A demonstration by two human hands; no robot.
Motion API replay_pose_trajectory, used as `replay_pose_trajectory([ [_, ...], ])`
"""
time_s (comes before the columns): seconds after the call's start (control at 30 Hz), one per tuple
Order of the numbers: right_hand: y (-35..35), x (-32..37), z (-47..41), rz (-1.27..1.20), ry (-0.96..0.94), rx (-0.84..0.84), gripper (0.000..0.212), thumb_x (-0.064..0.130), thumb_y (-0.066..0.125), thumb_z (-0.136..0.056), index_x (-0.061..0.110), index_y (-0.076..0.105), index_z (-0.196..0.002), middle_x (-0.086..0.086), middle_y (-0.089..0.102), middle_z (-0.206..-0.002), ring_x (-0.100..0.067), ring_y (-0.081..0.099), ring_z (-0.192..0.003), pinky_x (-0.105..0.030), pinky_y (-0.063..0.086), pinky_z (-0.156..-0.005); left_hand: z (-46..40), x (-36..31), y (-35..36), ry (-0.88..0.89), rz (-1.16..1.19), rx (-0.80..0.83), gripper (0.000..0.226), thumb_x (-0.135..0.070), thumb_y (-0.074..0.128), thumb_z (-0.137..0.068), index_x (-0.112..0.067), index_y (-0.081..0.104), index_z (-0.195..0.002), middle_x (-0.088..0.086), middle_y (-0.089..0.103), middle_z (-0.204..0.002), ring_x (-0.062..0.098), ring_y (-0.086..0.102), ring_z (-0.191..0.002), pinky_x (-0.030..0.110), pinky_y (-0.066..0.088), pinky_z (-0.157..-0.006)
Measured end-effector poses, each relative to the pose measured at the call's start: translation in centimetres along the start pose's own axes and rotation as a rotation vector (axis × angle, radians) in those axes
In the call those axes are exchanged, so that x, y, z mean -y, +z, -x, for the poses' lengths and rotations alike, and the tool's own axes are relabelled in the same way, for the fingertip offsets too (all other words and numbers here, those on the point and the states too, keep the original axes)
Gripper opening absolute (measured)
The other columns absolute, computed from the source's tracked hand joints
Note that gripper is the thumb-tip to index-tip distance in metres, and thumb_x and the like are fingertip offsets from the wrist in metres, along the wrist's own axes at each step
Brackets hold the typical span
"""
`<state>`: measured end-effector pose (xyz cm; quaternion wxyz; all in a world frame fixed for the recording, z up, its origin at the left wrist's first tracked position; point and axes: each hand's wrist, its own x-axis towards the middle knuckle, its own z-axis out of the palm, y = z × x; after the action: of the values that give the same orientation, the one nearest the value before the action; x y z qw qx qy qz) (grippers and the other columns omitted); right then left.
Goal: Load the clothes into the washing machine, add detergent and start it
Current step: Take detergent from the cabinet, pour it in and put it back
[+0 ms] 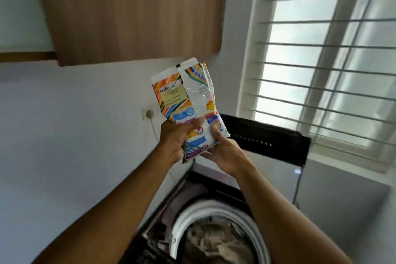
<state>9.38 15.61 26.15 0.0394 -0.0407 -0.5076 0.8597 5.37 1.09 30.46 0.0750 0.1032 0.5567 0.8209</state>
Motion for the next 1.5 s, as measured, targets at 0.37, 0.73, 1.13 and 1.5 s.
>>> replay_pose_trajectory([
  [0.37,-12.0,-1.7,6.2,-0.396,-0.258,-0.264,0.084,0.036,0.094,-0.057,0.009,0.061,-0.129,-0.017,0.063,-0.129,-0.032,0.065,-0.108,-0.055,0.048,-0.1,0.0,7.4,7.3,-0.012,-0.248,0.492,0.027,-0.017,0.076,-0.084,-0.037,0.067,-0.101,-0.006,0.076,-0.103,0.015,0.073,-0.092,0.041,0.061,-0.076],
  [0.73,-18.1,-8.6,18.0,-0.378,-0.302,-0.619,0.074,0.019,0.091,-0.065,0.003,0.058,-0.13,-0.023,0.053,-0.136,-0.035,0.063,-0.11,-0.052,0.052,-0.094,1.6,15.3,10.8,-0.214,-0.327,0.7,0.015,-0.022,0.078,-0.085,-0.009,0.072,-0.088,0.011,0.076,-0.09,0.029,0.075,-0.081,0.051,0.061,-0.073],
  [1.13,-16.5,-16.1,33.9,-0.206,-0.409,-1.031,0.075,0.021,0.098,-0.049,0.006,0.068,-0.116,-0.017,0.07,-0.114,-0.031,0.07,-0.097,-0.05,0.059,-0.082,7.9,20.9,10.2,-0.227,-0.45,1.39,0.028,-0.031,0.071,-0.087,-0.007,0.073,-0.101,0.008,0.077,-0.091,0.026,0.074,-0.085,0.045,0.06,-0.083],
  [1.5,-14.5,-17.5,40.1,-0.172,-0.346,-1.196,0.087,0.019,0.099,-0.04,0.0,0.065,-0.117,-0.018,0.072,-0.109,-0.031,0.072,-0.093,-0.042,0.059,-0.071,14.9,21.6,14.9,-0.022,-0.665,1.379,0.021,-0.035,0.078,-0.082,-0.014,0.077,-0.077,0.004,0.073,-0.069,0.017,0.069,-0.057,0.025,0.053,-0.048],
])
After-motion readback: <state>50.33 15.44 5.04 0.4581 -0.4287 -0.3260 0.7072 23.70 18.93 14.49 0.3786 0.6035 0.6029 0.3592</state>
